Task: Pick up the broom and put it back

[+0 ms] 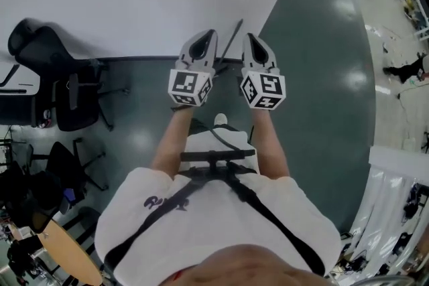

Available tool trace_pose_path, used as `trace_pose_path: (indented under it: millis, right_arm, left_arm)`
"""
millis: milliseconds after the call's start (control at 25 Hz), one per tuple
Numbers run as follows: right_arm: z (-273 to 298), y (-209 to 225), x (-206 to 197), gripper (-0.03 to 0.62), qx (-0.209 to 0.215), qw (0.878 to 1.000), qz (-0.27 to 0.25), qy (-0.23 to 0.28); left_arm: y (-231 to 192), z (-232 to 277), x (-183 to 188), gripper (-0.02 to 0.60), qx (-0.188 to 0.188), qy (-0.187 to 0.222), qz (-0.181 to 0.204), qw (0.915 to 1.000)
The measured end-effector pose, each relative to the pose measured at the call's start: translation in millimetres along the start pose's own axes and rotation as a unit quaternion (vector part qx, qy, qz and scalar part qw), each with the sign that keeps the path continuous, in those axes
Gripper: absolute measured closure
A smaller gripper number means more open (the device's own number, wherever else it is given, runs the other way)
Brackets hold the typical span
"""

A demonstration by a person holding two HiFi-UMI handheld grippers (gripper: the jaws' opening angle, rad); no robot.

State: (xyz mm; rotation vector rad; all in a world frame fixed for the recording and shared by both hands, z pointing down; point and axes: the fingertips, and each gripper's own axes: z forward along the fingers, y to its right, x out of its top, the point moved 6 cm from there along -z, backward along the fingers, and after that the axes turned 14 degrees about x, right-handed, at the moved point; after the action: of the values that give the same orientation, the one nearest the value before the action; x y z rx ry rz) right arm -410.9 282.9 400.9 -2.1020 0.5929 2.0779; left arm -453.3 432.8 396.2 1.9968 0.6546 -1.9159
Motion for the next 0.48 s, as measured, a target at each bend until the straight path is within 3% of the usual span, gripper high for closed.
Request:
trace_pose_path:
  millis: [200, 480]
  right_arm:
    - [20.5, 33.4, -57.1, 0.597, -0.021, 0.998, 0.041, -0.038]
    - [46.4, 78.5, -136.4, 0.597, -0.072, 0.99, 0.072, -0.097]
  left_arm:
    - [-17.3, 27.7, -62.5, 0.569, 0.017, -0.052, 0.017, 0.9983]
    - [-37.5, 72.6, -149.8, 0.569, -0.011, -0.133, 0.009, 0.9909]
